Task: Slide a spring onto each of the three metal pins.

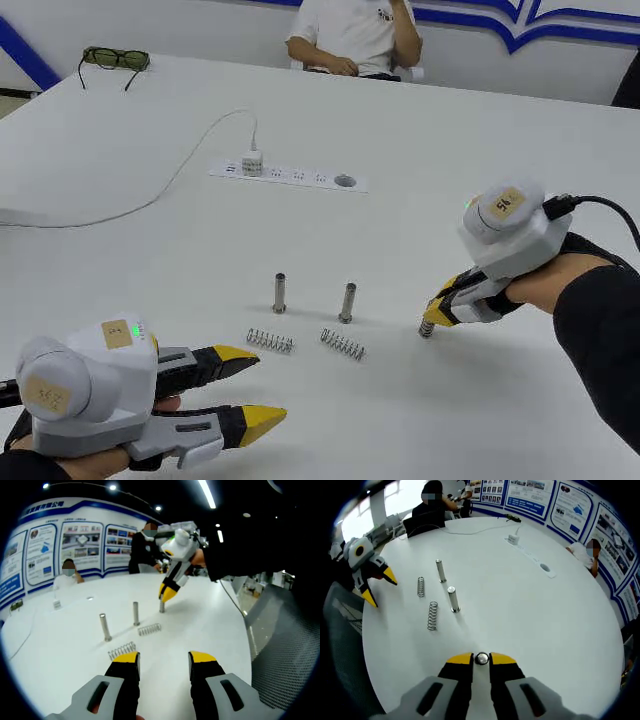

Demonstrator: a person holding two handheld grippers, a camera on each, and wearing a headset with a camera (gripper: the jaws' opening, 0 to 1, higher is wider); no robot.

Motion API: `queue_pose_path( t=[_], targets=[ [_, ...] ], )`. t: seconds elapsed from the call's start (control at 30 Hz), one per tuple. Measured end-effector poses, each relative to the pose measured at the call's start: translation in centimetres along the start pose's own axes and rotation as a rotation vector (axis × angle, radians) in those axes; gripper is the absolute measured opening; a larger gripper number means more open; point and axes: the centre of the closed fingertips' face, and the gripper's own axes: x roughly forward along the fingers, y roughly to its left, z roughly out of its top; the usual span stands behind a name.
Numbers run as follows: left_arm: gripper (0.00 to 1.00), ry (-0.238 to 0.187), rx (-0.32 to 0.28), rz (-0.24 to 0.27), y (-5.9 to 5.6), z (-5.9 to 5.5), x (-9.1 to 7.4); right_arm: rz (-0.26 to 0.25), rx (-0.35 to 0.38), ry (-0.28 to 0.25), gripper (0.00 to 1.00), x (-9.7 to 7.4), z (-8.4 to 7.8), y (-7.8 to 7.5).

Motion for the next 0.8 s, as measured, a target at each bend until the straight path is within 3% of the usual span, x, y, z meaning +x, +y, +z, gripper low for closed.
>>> queue_pose_path(
  t=[0.37,0.8],
  targets=[
    [0.4,-0.004,0.002,-0.003,0.0,0.2,0.1,-0.029,-0.039,-0.026,0.21,-1.4,0.7,0.1],
    [0.4,-0.004,0.01,-0.009,-0.1,0.4,0.2,-0.027,-0.085,-0.085,0.21,-2.2,3.2,1.4]
  ],
)
